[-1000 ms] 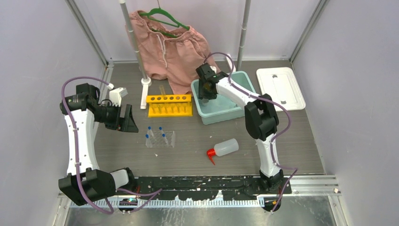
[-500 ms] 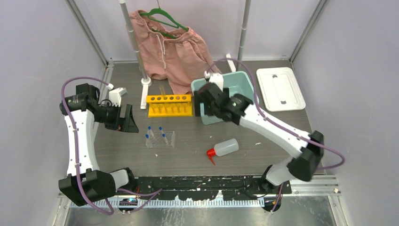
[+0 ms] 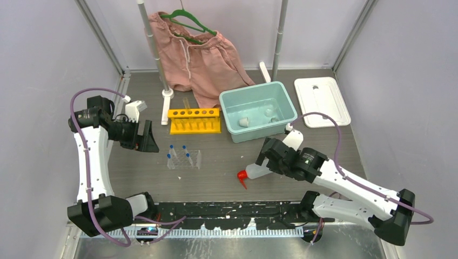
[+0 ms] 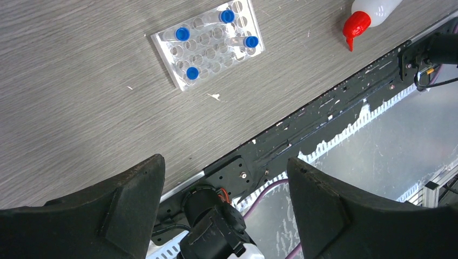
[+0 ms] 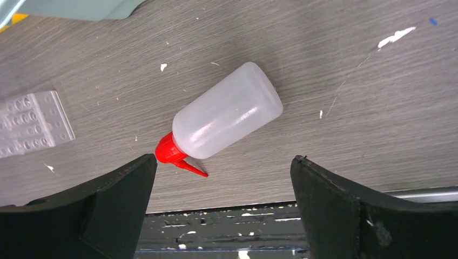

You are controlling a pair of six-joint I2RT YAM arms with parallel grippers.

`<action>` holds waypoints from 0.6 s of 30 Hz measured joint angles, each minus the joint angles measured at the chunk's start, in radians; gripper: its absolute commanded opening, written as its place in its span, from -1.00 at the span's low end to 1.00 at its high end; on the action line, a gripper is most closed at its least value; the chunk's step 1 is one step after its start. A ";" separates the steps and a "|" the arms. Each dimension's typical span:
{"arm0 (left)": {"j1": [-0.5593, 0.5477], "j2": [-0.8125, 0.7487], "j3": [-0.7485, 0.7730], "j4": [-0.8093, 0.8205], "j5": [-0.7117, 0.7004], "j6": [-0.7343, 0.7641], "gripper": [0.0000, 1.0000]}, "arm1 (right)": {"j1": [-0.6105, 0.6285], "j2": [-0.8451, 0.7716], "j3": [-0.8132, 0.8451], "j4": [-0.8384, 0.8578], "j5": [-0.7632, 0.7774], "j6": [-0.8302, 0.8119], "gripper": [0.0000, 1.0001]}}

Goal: Organize the chemistry lab equipment

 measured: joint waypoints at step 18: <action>0.000 0.000 0.000 -0.005 -0.001 0.008 0.61 | -0.005 0.376 0.018 0.058 -0.073 0.173 1.00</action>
